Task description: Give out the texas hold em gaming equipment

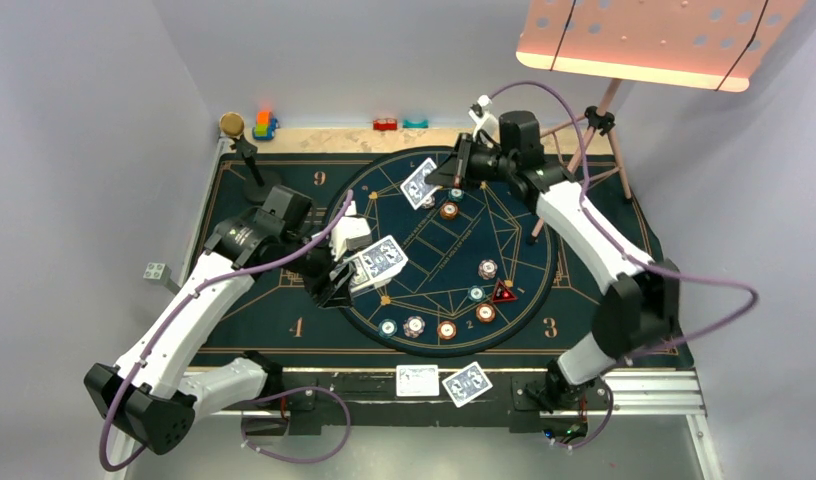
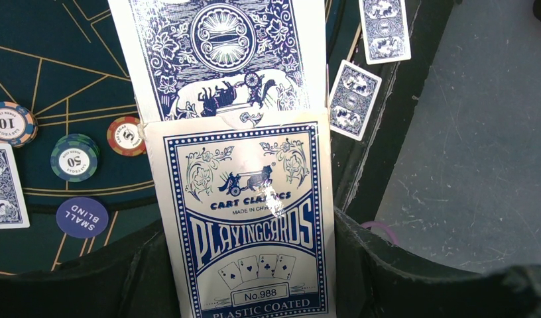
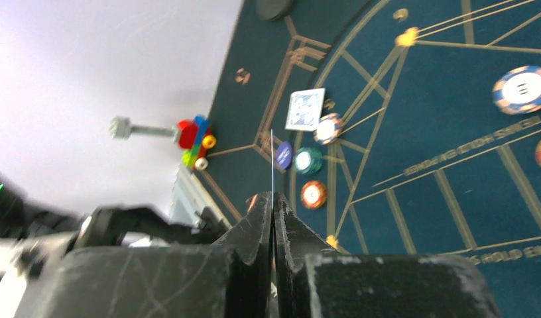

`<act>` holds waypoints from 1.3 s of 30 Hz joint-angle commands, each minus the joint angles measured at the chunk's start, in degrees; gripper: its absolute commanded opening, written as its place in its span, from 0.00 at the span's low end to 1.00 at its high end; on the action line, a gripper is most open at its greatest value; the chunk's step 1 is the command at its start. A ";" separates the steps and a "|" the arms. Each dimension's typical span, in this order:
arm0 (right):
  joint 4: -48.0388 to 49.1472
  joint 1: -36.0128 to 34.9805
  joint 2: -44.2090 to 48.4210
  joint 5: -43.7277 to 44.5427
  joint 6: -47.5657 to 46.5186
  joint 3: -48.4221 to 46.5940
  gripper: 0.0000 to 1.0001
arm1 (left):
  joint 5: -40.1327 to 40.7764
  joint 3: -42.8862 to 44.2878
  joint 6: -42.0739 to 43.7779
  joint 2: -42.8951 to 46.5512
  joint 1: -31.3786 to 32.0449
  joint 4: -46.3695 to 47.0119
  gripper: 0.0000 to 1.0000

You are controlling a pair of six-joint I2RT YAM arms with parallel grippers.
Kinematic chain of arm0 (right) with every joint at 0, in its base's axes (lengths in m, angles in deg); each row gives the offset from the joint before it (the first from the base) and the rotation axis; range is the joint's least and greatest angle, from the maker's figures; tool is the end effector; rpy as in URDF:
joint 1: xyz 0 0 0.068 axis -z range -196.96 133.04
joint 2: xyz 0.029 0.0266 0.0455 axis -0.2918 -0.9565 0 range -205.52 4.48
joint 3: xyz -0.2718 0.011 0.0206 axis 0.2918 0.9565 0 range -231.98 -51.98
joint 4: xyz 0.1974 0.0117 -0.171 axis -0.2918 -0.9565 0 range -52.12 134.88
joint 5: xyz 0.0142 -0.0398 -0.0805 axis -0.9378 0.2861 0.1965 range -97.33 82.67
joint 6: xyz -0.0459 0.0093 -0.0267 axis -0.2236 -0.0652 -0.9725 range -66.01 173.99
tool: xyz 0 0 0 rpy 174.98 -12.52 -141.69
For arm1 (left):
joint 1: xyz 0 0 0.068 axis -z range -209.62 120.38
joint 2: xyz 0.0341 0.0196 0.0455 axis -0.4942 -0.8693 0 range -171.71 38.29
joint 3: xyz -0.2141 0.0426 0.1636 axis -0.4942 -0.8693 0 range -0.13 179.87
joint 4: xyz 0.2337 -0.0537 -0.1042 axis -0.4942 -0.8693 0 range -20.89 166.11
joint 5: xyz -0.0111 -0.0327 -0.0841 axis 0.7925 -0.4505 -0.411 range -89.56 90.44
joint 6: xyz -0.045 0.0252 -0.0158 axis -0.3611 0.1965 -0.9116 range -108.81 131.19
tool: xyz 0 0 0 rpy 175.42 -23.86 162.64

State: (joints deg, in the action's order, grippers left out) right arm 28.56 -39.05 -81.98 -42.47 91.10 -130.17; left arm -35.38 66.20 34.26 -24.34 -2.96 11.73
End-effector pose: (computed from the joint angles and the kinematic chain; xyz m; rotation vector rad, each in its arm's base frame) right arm 0.3152 0.1500 0.3583 -0.1494 2.1437 1.2477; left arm 0.1601 -0.1037 0.3340 1.2581 2.2063 -0.8382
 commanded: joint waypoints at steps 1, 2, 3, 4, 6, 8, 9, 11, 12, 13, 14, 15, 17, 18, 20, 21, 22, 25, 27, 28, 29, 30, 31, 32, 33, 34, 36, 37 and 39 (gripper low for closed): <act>2.46 2.64 -12.44 4.20 -0.45 -8.03 0.01 | -2.92 2.75 -0.16 1.65 -0.31 0.32 0.00; 2.53 3.21 -16.13 4.83 -0.39 -10.37 0.01 | -2.99 2.83 -0.28 1.76 -0.29 0.19 0.00; 2.55 3.60 -19.82 5.68 -0.29 -13.21 0.01 | -3.13 2.92 -0.37 1.91 -0.29 0.14 0.00; 2.15 3.89 -23.34 6.68 -0.28 -16.09 0.01 | -3.24 3.05 -0.45 2.04 -0.29 0.07 0.00; 1.25 4.42 -29.67 8.08 0.15 -22.66 0.01 | -3.37 3.10 -0.41 2.35 -0.29 -0.21 0.00; 1.32 4.83 -34.66 10.09 1.08 -28.52 0.01 | -3.33 3.07 -0.45 2.82 -0.29 -0.31 0.00; 1.64 4.99 -36.83 10.99 1.72 -30.30 0.01 | -3.35 2.99 -0.40 2.97 -0.29 -0.27 0.00; 2.06 5.31 -40.82 12.72 2.87 -33.36 0.01 | -3.47 2.93 -0.49 3.07 -0.29 -0.22 0.00; 2.39 5.48 -42.36 13.35 3.35 -34.44 0.01 | -3.55 2.93 -0.41 3.07 -0.28 -0.23 0.00; 2.43 5.48 -43.92 14.06 3.87 -35.48 0.02 | -3.47 2.93 -0.22 3.06 -0.31 -0.24 0.00; 2.44 5.59 -45.21 14.42 4.38 -36.32 0.03 | -3.47 2.93 -0.17 3.06 -0.29 -0.27 0.00; 2.27 5.57 -46.88 14.64 4.80 -37.52 0.06 | -3.44 2.87 -0.11 3.12 -0.29 -0.24 0.00; -0.02 5.56 -50.04 15.38 5.23 -40.15 0.11 | -3.64 2.76 0.08 3.08 -0.29 -0.22 0.00; -1.13 5.58 -51.38 15.77 5.26 -41.31 0.16 | -3.69 2.76 0.06 3.09 -0.29 -0.22 0.00; -2.97 5.64 -52.79 17.20 5.05 -42.36 0.36 | -3.93 2.67 0.00 3.10 -0.29 -0.32 0.00; -3.40 5.59 -52.73 17.85 4.75 -42.09 0.43 | -3.99 2.63 -0.10 3.13 -0.29 -0.39 0.00; -3.68 5.64 -52.17 18.76 4.36 -41.55 0.51 | -4.04 2.59 -0.11 3.12 -0.29 -0.39 0.00; -4.92 5.69 -48.26 21.53 2.51 -39.32 0.68 | -4.16 2.47 -0.09 2.98 -0.29 -0.27 0.00; -6.33 5.65 -45.12 23.37 1.10 -38.42 0.74 | -4.18 2.41 -0.08 2.88 -0.29 -0.24 0.00; -6.85 5.66 -43.17 24.23 0.48 -37.86 0.77 | -4.18 2.41 -0.11 2.90 -0.29 -0.27 0.00; -7.26 5.70 -41.18 24.97 -0.19 -37.23 0.80 | -4.17 2.38 -0.13 2.95 -0.29 -0.25 0.00; -7.59 5.59 -39.20 26.03 -0.84 -36.75 0.83 | -4.18 2.25 -0.09 2.91 -0.29 -0.16 0.00; -8.19 5.57 -37.04 27.00 -1.35 -36.16 0.86 | -4.10 2.12 -0.11 2.91 -0.29 -0.06 0.00; -8.69 5.56 -35.07 27.35 -1.86 -35.58 0.88 | -4.01 2.06 -0.13 2.93 -0.30 0.10 0.00; -9.22 5.59 -32.80 27.42 -2.45 -34.83 0.89 | -3.93 1.99 -0.19 2.94 -0.29 0.18 0.00; -9.49 5.40 -30.10 26.26 -3.17 -33.38 0.90 | -3.84 1.98 -0.24 2.92 -0.29 0.41 0.00; -7.72 4.42 -22.78 21.57 -3.85 -27.98 0.91 | -3.72 1.82 -0.34 2.88 -0.29 0.99 0.00; -6.12 3.79 -19.34 18.24 -3.94 -22.86 0.92 | -3.81 1.72 -0.45 2.79 -0.29 1.26 0.00; -4.05 2.19 -12.83 12.23 -4.21 -15.36 0.93 | -3.70 1.54 -0.48 2.58 -0.29 1.82 0.00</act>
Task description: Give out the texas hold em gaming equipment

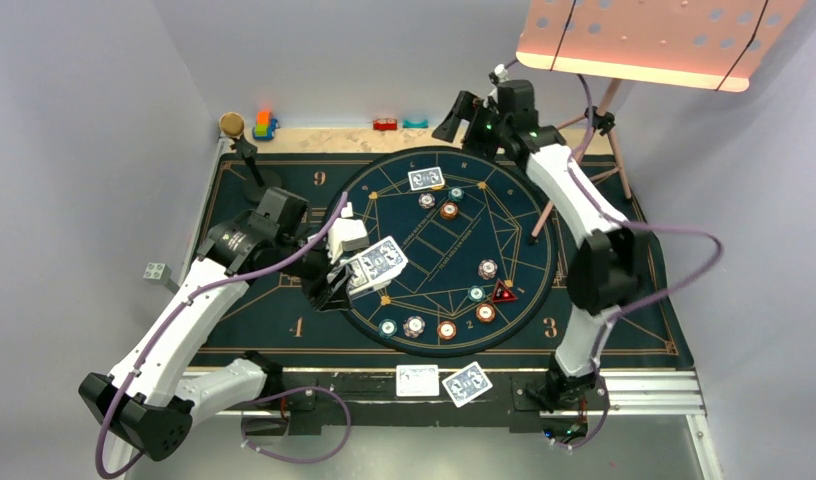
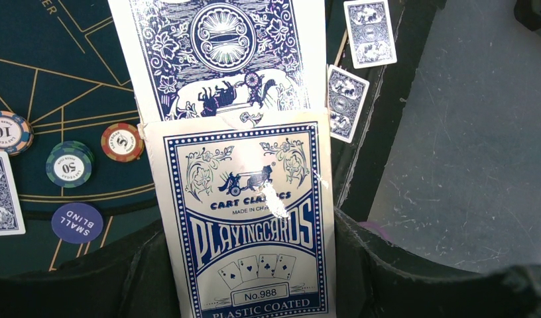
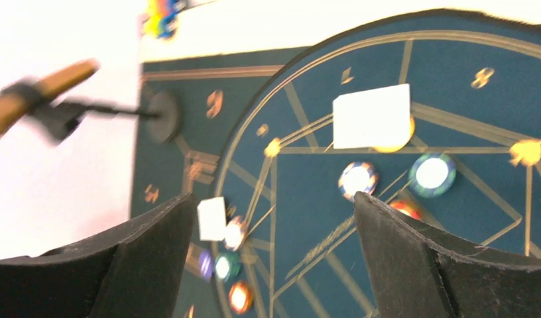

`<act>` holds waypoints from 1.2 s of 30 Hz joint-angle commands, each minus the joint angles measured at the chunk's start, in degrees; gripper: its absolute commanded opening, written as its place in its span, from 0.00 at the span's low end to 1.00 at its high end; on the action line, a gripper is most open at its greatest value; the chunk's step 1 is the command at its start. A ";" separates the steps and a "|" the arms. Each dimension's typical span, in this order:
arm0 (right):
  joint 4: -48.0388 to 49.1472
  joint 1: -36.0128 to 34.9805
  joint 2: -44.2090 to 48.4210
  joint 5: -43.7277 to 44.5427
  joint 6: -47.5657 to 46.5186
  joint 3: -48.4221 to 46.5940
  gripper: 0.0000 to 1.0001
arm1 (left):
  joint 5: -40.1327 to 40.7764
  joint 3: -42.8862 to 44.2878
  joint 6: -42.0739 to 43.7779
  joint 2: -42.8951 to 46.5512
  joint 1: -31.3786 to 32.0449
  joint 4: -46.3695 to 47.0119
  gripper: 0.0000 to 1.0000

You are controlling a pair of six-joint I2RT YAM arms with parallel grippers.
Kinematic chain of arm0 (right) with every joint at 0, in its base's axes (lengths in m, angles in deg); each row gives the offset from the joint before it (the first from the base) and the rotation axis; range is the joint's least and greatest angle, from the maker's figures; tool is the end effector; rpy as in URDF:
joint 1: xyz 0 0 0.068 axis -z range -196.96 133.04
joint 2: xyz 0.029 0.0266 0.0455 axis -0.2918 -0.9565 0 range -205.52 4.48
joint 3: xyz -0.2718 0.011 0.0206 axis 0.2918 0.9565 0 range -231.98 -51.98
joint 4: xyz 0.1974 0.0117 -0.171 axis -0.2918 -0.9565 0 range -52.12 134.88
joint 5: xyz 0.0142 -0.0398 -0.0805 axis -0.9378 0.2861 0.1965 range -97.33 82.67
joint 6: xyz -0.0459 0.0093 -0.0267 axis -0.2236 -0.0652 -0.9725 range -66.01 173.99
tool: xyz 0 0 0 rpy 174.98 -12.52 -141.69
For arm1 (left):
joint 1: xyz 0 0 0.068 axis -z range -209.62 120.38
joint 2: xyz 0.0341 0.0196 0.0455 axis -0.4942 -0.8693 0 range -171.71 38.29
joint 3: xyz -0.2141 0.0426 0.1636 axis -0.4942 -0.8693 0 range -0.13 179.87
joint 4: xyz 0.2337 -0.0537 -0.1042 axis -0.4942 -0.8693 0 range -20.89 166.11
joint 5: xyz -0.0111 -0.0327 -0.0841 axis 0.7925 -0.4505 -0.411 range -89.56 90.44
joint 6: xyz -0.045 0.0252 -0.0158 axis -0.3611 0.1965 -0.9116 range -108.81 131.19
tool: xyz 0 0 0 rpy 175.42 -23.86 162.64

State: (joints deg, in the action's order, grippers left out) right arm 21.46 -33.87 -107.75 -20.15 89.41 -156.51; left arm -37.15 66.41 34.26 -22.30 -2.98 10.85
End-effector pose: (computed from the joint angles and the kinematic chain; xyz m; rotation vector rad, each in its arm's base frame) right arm 0.4414 0.1424 0.3284 0.2155 2.1875 0.7672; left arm 0.1511 -0.1001 0.3407 1.2612 2.1683 -0.8709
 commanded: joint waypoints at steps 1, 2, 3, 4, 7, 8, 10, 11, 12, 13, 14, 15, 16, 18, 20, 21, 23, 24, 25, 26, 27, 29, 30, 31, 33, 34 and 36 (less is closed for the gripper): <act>3.97 -4.13 15.98 -12.68 -2.66 14.47 0.93 | -1.84 1.28 -0.29 0.37 -0.27 2.92 0.00; 4.07 -5.20 19.08 -14.83 -2.90 17.50 0.93 | -1.61 1.19 -0.24 0.03 -0.27 3.10 0.00; 4.54 -6.53 21.64 -16.63 -2.98 20.48 0.94 | -1.43 1.10 -0.06 -0.20 -0.27 3.19 0.00; 4.78 -7.86 24.33 -17.99 -2.92 23.13 0.94 | -1.22 1.13 0.14 -0.54 -0.27 3.14 0.00; 6.63 -12.21 30.92 -19.96 -1.88 30.19 0.95 | -0.83 0.92 0.27 -0.92 -0.27 3.69 0.00; 7.12 -13.64 32.56 -20.23 -1.31 32.01 0.95 | -0.72 0.92 0.11 -0.92 -0.29 3.91 0.00; 7.04 -15.95 35.39 -20.77 -0.76 34.20 0.96 | -0.58 0.85 -0.12 -0.85 -0.27 4.16 0.00; 7.23 -16.95 36.40 -20.62 -0.41 35.01 0.96 | -0.56 0.94 -0.21 -0.88 -0.27 4.25 0.00; 7.65 -17.88 37.33 -20.73 -0.05 36.00 0.96 | -0.50 0.96 -0.29 -0.86 -0.27 4.24 0.00; 8.05 -18.72 37.99 -21.02 0.48 36.76 0.96 | -0.53 0.96 -0.38 -0.85 -0.27 4.21 0.00; 8.24 -19.61 38.46 -21.26 0.86 37.26 0.96 | -0.56 0.96 -0.34 -0.89 -0.27 4.24 0.00; 8.22 -20.58 38.74 -21.31 1.00 37.60 0.97 | -0.48 0.96 -0.39 -0.88 -0.27 4.26 0.00; 8.28 -21.03 38.89 -21.07 1.11 37.79 0.97 | -0.47 0.96 -0.39 -0.85 -0.31 4.19 0.00; 9.54 -21.93 38.73 -21.84 1.90 38.89 0.97 | -0.56 1.03 -0.37 -0.85 -0.27 4.04 0.00; 11.74 -22.62 38.10 -22.69 3.06 39.91 0.97 | -0.54 1.05 -0.39 -0.77 -0.27 3.87 0.00; 12.26 -23.12 37.60 -22.81 3.34 40.03 0.97 | -0.56 1.04 -0.37 -0.80 -0.27 3.79 0.00; 13.15 -24.24 36.20 -22.73 3.47 39.84 0.98 | -0.71 1.06 -0.41 -0.71 -0.27 3.65 0.00; 13.26 -24.80 35.43 -22.57 3.44 39.61 0.98 | -0.70 1.05 -0.46 -0.71 -0.27 3.62 0.00; 13.10 -25.24 34.55 -22.27 3.32 39.29 0.98 | -0.77 1.04 -0.49 -0.67 -0.27 3.55 0.00; 12.68 -25.74 33.74 -21.91 3.00 38.74 0.98 | -0.85 1.04 -0.51 -0.61 -0.27 3.53 0.00; 12.05 -26.18 32.87 -21.40 2.61 38.18 0.98 | -0.91 1.09 -0.51 -0.57 -0.27 3.41 0.00; 11.33 -26.67 31.49 -20.47 2.12 37.33 0.98 | -0.84 1.14 -0.60 -0.34 -0.27 3.39 0.00; 11.30 -26.77 31.24 -20.26 2.11 37.19 0.98 | -0.95 1.10 -0.56 -0.32 -0.29 3.31 0.00; 11.46 -26.75 31.07 -20.09 2.19 37.20 0.98 | -1.06 1.02 -0.59 -0.27 -0.33 3.29 0.00; 11.75 -26.75 30.93 -19.39 2.28 37.23 0.98 | -1.13 0.88 -0.49 -0.16 -0.27 3.15 0.00; 11.84 -26.84 30.90 -19.09 2.33 37.35 0.98 | -1.21 0.83 -0.56 -0.15 -0.27 3.14 0.00; 11.97 -26.76 30.99 -18.58 2.37 37.37 0.98 | -1.28 0.72 -0.55 -0.05 -0.27 3.10 0.00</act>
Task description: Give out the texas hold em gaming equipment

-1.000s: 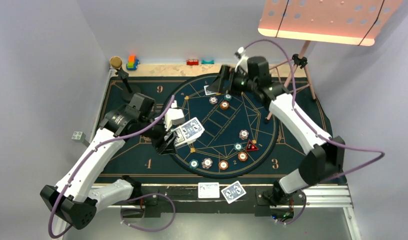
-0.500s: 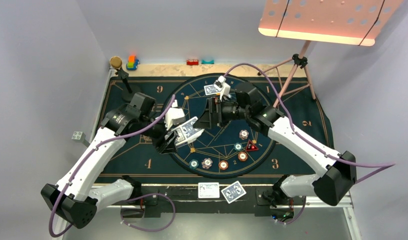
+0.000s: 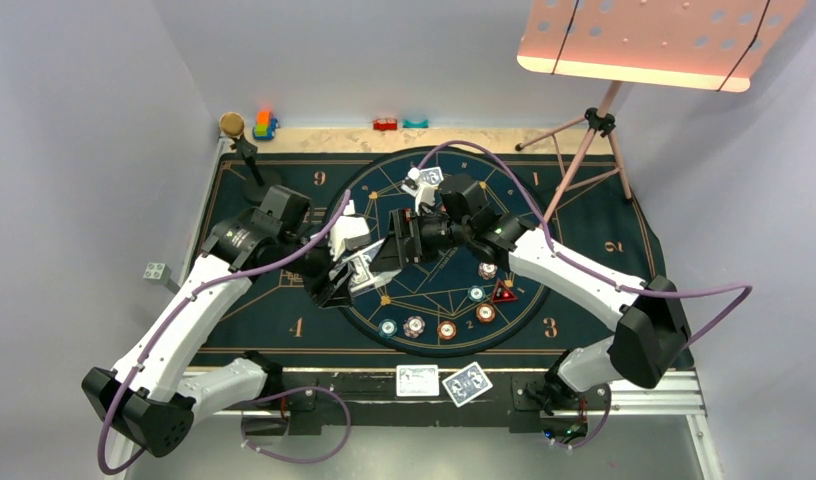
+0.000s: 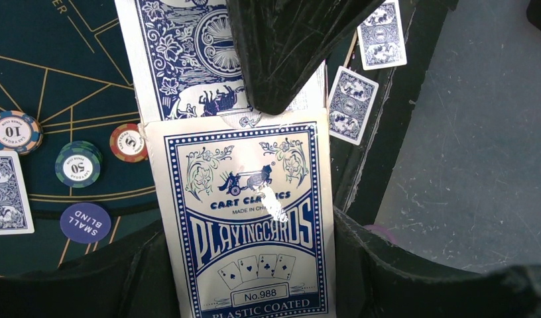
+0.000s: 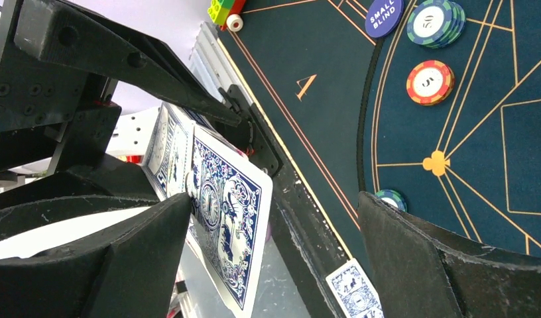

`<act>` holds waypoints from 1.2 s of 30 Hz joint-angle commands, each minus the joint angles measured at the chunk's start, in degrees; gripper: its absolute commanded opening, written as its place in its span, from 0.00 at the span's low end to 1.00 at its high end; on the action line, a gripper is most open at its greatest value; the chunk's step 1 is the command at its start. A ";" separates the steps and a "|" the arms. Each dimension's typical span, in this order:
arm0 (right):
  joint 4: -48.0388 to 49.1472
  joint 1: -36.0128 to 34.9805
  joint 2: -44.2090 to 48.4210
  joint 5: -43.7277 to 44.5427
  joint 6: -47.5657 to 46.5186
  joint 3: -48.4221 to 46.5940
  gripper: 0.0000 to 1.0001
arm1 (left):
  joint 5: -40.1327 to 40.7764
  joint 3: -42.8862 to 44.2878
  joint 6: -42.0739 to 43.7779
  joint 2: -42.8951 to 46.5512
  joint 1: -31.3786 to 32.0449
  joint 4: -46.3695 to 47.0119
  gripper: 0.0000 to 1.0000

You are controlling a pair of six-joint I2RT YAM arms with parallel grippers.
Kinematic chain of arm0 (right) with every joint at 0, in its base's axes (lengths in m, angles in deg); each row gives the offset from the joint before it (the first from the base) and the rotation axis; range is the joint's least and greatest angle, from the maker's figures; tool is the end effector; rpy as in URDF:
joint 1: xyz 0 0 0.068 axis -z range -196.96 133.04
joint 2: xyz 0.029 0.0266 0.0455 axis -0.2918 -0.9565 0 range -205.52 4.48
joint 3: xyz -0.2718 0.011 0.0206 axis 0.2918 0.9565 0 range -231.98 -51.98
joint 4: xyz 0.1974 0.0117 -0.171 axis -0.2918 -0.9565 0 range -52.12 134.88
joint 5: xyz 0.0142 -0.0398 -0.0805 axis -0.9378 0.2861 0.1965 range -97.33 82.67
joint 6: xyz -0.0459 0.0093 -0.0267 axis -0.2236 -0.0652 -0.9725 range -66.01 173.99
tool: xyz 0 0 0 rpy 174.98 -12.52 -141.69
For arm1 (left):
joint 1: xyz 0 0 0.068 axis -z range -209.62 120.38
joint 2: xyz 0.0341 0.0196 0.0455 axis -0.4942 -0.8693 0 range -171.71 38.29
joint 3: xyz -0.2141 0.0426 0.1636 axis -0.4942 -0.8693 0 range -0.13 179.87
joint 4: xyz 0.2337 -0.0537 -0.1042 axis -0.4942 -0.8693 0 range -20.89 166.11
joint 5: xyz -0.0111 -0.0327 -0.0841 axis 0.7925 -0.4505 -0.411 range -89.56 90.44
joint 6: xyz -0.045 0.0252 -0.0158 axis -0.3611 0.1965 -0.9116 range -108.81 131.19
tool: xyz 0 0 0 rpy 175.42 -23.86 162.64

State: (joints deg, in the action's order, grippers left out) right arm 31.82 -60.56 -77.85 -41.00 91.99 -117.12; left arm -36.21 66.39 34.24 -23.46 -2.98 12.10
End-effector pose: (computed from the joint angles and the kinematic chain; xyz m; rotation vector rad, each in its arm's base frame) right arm 0.2225 0.2391 0.3080 -0.5171 2.3012 1.4047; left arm 0.1573 -0.1027 0.3381 1.2580 2.1749 -0.8498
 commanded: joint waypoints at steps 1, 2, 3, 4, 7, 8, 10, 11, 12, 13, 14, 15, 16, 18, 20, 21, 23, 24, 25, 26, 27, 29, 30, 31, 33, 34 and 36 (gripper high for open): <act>1.70 -0.07 1.19 2.41 -0.14 -2.05 0.98 | -2.31 0.65 -0.49 1.21 -0.27 1.81 0.00; 1.88 -0.11 1.34 2.51 -0.04 -1.94 0.98 | -2.35 0.59 -0.45 1.31 -0.27 1.84 0.00; 1.81 -0.09 1.42 2.86 0.06 -2.06 0.98 | -2.40 0.54 -0.46 1.37 -0.27 1.76 0.00; 1.75 -0.10 1.51 3.10 0.06 -2.14 0.98 | -2.40 0.54 -0.46 1.45 -0.27 1.77 0.00; 1.31 -0.04 1.89 4.03 0.06 -2.25 0.95 | -2.53 0.37 -0.53 1.60 -0.27 1.74 0.00; 1.08 -0.06 1.97 4.37 0.01 -2.27 0.93 | -2.49 0.36 -0.50 1.67 -0.27 1.71 0.00; 0.35 -0.08 2.24 5.67 -0.32 -2.40 0.87 | -2.55 0.37 -0.62 1.80 -0.27 1.70 0.00; -0.04 -0.04 2.52 6.33 -0.52 -2.44 0.83 | -2.58 0.36 -0.62 1.85 -0.31 1.66 0.00; -0.50 -0.04 2.85 7.02 -0.74 -2.51 0.81 | -2.59 0.36 -0.63 1.89 -0.27 1.73 0.00; -0.90 -0.04 3.23 7.73 -1.01 -2.65 0.78 | -2.62 0.36 -0.60 1.92 -0.27 1.68 0.00; -1.25 0.05 3.71 8.48 -1.18 -2.74 0.76 | -2.59 0.36 -0.70 1.93 -0.27 1.67 0.00; -1.48 0.03 4.27 9.13 -1.44 -2.79 0.75 | -2.66 0.36 -0.72 1.93 -0.27 1.68 0.00; -1.48 0.00 4.74 9.67 -1.51 -2.78 0.73 | -2.77 0.36 -0.72 1.91 -0.27 1.75 0.00; -1.43 0.01 5.49 10.39 -1.65 -2.78 0.70 | -2.88 0.36 -0.80 1.87 -0.27 1.86 0.00; -1.39 0.05 5.75 10.68 -1.76 -2.75 0.67 | -3.04 0.36 -0.88 1.81 -0.27 1.97 0.00; -1.46 0.05 5.85 10.79 -1.89 -2.79 0.67 | -3.12 0.43 -0.90 1.76 -0.27 2.02 0.00; -1.53 0.00 5.75 10.77 -2.03 -2.84 0.67 | -3.17 0.36 -0.91 1.78 -0.27 1.97 0.00; -1.79 0.04 5.50 10.66 -2.27 -3.10 0.69 | -3.17 0.35 -0.90 1.83 -0.29 1.82 0.00; -2.35 0.08 5.29 10.68 -2.45 -3.59 0.72 | -3.13 0.28 -0.83 1.88 -0.27 1.76 0.00; -2.74 0.11 5.17 10.56 -2.84 -4.11 0.76 | -3.09 0.28 -0.74 1.94 -0.27 1.59 0.00; -2.77 0.13 5.16 10.17 -2.97 -4.71 0.80 | -2.94 0.28 -0.65 1.93 -0.27 1.56 0.00; -2.14 0.20 5.43 8.70 -3.24 -5.31 0.88 | -2.78 0.21 -0.48 2.06 -0.27 1.41 0.00; -1.83 0.20 5.61 8.40 -3.22 -5.48 0.91 | -2.81 0.19 -0.42 2.20 -0.27 1.36 0.00; -1.69 0.24 5.79 8.24 -3.13 -5.75 0.92 | -2.82 0.12 -0.38 2.25 -0.27 1.33 0.00; -1.52 0.60 5.81 8.15 -2.62 -6.17 0.93 | -2.81 0.03 -0.35 2.26 -0.29 1.30 0.00; -1.24 0.87 5.73 8.02 -2.32 -6.27 0.93 | -2.82 -0.03 -0.31 2.31 -0.27 1.33 0.00; -0.96 1.48 5.21 8.13 -1.63 -6.54 0.92 | -2.90 -0.08 -0.46 2.26 -0.27 1.30 0.00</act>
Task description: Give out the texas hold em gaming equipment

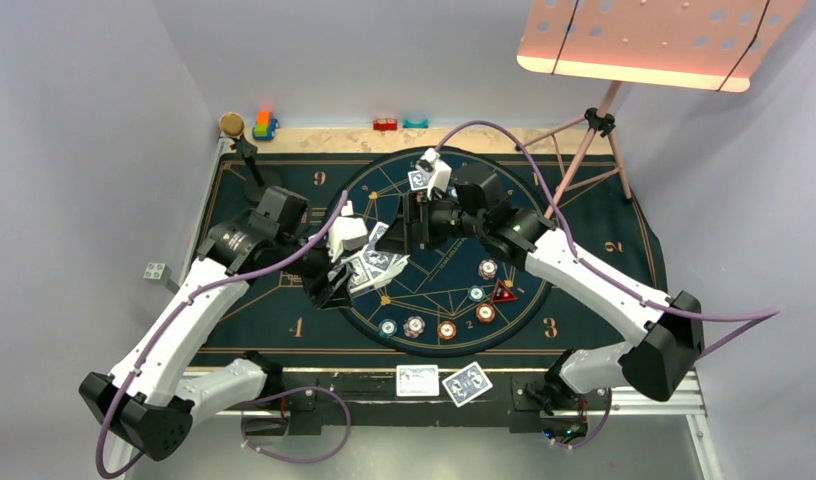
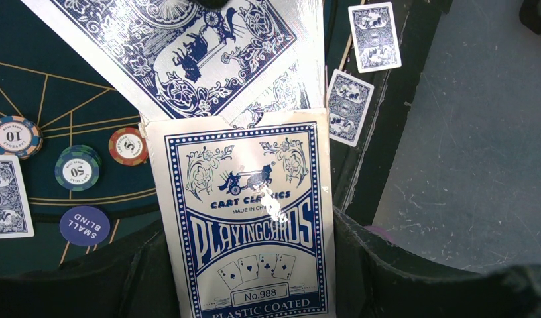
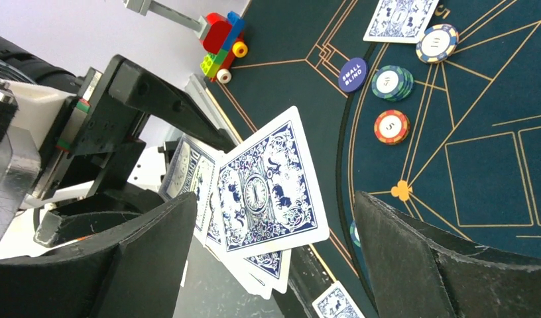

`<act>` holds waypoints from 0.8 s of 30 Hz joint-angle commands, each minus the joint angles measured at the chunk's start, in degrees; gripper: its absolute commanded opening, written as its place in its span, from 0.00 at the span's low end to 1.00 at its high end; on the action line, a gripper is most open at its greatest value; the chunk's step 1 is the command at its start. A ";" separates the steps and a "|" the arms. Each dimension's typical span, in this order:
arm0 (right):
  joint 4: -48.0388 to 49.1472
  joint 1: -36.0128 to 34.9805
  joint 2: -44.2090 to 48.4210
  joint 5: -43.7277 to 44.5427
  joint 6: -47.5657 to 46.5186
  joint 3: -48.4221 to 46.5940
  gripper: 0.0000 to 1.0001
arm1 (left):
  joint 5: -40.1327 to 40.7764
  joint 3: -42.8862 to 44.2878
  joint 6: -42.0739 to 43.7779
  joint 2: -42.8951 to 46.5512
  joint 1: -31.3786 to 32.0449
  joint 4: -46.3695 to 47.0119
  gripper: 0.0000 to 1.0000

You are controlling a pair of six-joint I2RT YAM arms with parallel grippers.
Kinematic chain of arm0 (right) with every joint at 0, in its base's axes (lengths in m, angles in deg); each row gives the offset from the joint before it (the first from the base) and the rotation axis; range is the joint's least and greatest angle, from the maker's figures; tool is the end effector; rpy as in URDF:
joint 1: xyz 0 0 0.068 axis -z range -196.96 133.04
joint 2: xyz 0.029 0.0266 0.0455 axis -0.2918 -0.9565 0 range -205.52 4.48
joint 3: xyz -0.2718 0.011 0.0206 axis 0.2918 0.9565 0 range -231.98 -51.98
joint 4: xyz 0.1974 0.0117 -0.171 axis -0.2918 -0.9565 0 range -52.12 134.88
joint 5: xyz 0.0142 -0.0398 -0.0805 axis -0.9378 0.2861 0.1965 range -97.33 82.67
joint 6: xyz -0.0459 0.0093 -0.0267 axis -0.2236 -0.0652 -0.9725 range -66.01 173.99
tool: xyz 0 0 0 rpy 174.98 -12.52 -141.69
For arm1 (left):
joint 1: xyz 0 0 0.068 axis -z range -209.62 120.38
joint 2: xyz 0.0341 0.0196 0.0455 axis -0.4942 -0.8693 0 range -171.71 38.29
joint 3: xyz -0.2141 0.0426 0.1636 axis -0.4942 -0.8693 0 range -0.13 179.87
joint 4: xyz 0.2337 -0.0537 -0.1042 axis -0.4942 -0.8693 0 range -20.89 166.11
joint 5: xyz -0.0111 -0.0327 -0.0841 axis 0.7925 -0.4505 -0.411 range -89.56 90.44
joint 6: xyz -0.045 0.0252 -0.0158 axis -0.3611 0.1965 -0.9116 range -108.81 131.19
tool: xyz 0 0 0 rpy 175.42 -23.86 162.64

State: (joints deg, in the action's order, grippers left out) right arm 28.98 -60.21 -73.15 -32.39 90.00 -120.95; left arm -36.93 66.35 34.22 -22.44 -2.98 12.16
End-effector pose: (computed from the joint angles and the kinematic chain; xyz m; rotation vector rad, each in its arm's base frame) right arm 0.2164 0.2243 0.3497 -0.4506 2.1667 1.2729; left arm 0.1535 -0.1012 0.3411 1.2587 2.1512 -0.8608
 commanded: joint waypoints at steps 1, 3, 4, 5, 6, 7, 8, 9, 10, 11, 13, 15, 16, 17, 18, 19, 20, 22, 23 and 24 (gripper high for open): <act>2.07 1.40 0.05 -0.60 0.68 -2.78 0.91 | -2.19 -0.03 -0.38 1.32 -0.31 1.25 0.00; 2.48 1.90 -1.02 -0.83 1.21 -3.17 0.88 | -2.19 0.05 -0.43 1.36 -0.28 1.33 0.00; 2.84 2.02 -1.62 -1.01 1.37 -3.37 0.86 | -2.19 0.05 -0.40 1.47 -0.27 1.28 0.00; 3.05 2.10 -1.93 -0.90 1.47 -3.55 0.83 | -2.19 0.06 -0.39 1.54 -0.27 1.22 0.00; 3.51 2.27 -2.27 -0.80 1.57 -3.66 0.80 | -2.11 0.08 -0.38 1.63 -0.30 1.17 0.00; 3.83 2.31 -2.53 -0.78 1.72 -3.90 0.76 | -1.88 0.10 -0.31 1.64 -0.27 1.10 0.00; 3.92 2.36 -2.77 -0.80 1.84 -4.12 0.72 | -1.85 0.06 -0.33 1.76 -0.27 1.02 0.00; 3.90 2.37 -3.09 -0.92 1.89 -4.35 0.68 | -1.81 0.06 -0.28 1.71 -0.27 0.96 0.00; 3.77 2.45 -3.28 -1.03 1.91 -4.66 0.64 | -1.81 0.06 -0.19 1.76 -0.27 0.98 0.00; 3.75 2.48 -3.39 -1.04 1.88 -4.71 0.61 | -1.74 0.06 -0.20 1.83 -0.28 0.98 0.00; 3.73 2.51 -3.35 -0.83 1.87 -4.73 0.57 | -1.75 0.06 -0.21 1.80 -0.27 0.95 0.00; 3.72 2.68 -2.82 -0.11 1.66 -4.47 0.54 | -1.70 0.08 -0.20 1.72 -0.27 0.97 0.00; 3.57 2.79 -2.58 0.06 1.64 -4.41 0.52 | -1.74 0.06 -0.22 1.73 -0.27 0.96 0.00; 3.54 3.03 -2.27 0.28 1.49 -4.34 0.50 | -1.76 0.10 -0.24 1.61 -0.27 0.95 0.00; 3.51 3.10 -2.00 0.46 1.44 -4.29 0.48 | -1.78 0.06 -0.25 1.65 -0.27 1.04 0.00; 3.39 3.16 -1.65 0.68 1.29 -4.31 0.45 | -1.86 0.08 -0.28 1.58 -0.27 1.05 0.00; 3.22 3.31 -1.37 0.90 1.15 -4.29 0.42 | -1.88 0.06 -0.33 1.53 -0.27 1.05 0.00; 3.15 3.47 -0.82 1.19 1.07 -4.33 0.35 | -1.87 0.12 -0.31 1.49 -0.27 1.07 0.00; 3.04 3.56 -0.59 1.31 1.00 -4.42 0.32 | -1.86 0.14 -0.33 1.43 -0.27 1.09 0.00; 2.83 3.71 -0.50 1.45 0.99 -4.44 0.31 | -1.86 0.14 -0.30 1.48 -0.27 1.09 0.00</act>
State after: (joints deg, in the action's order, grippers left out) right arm 30.61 -57.13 -76.62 -32.28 91.53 -122.78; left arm -36.88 66.26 34.22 -21.89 -2.98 11.99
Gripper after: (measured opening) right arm 0.337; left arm 0.701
